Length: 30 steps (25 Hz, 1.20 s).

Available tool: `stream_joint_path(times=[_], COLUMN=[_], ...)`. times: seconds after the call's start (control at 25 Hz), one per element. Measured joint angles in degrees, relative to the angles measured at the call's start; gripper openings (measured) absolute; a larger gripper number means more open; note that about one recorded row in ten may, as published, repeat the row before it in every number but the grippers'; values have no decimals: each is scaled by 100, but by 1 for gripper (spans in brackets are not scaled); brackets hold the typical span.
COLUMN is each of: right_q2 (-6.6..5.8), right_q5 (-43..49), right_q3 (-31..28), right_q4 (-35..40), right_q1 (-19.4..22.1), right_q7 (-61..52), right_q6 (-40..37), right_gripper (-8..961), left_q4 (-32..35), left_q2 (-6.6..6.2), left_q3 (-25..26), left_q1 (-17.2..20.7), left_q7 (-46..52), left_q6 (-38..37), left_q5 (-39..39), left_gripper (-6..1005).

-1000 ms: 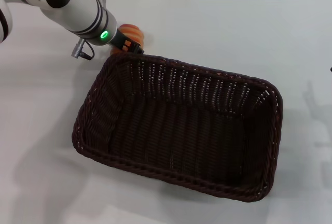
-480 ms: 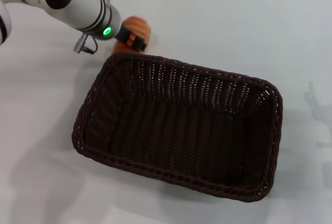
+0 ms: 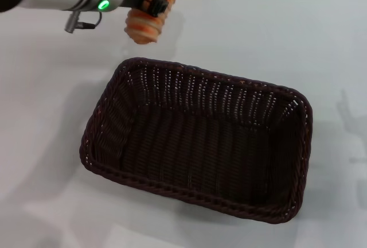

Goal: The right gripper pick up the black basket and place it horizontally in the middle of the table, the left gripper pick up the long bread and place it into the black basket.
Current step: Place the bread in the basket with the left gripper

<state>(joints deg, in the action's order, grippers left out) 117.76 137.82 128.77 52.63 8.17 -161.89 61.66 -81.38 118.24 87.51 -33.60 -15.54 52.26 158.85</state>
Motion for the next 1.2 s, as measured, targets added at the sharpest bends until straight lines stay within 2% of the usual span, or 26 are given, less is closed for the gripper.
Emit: stream_joint_path(times=[0.04, 0.08, 0.12, 0.16, 0.28, 0.32, 0.36, 0.52, 0.6, 0.72, 0.76, 0.92, 1.2], right_q2=[0, 0, 1, 1, 6, 7, 7, 10, 10, 10, 10, 4, -9], right_q5=[0, 0, 0, 0, 0, 0, 0, -1, -1, -1, -1, -1, -1], right_q3=[0, 0, 0, 0, -1, -1, -1, -9, -15, -42, -42, -52, -55], right_q4=[0, 0, 4, 4, 9, 11, 11, 10, 10, 10, 10, 25, 63], right_q1=[0, -3, -11, -11, -19, -28, -28, -24, -24, -29, -29, -48, -40], right_q7=[0, 0, 0, 0, 0, 0, 0, 0, 0, 0, 0, 0, 1], right_q6=[0, 0, 1, 1, 3, 4, 4, 5, 5, 5, 5, 5, 5], right_gripper=[820, 820, 820, 820, 820, 820, 820, 820, 820, 820, 820, 820, 820], left_q4=[0, -255, -797, -797, -1452, -1931, -1931, -2552, -2615, -3018, -3018, -3320, -3206], left_q2=[0, 1, 1, 1, -5, -5, -5, -4, -3, -7, -7, -11, -3], left_q3=[0, -11, -21, -21, -22, -8, -8, 29, 30, 37, 37, 108, 66], left_q1=[0, 105, 338, 338, 641, 857, 857, 1393, 1461, 1826, 1826, 2093, 2061], left_q7=[0, -31, -97, -97, -193, -295, -295, -760, -797, -995, -995, -1372, -1577], left_q6=[0, 76, 381, 381, 794, 1113, 1113, 1866, 1976, 2470, 2470, 2989, 3292], left_q5=[0, -9, -32, -32, -47, -145, -145, -715, -785, -1178, -1178, -1888, -2233], left_gripper=[450, 445, 441, 436, 415, 407, 399, 365, 348, 293, 287, 262, 229])
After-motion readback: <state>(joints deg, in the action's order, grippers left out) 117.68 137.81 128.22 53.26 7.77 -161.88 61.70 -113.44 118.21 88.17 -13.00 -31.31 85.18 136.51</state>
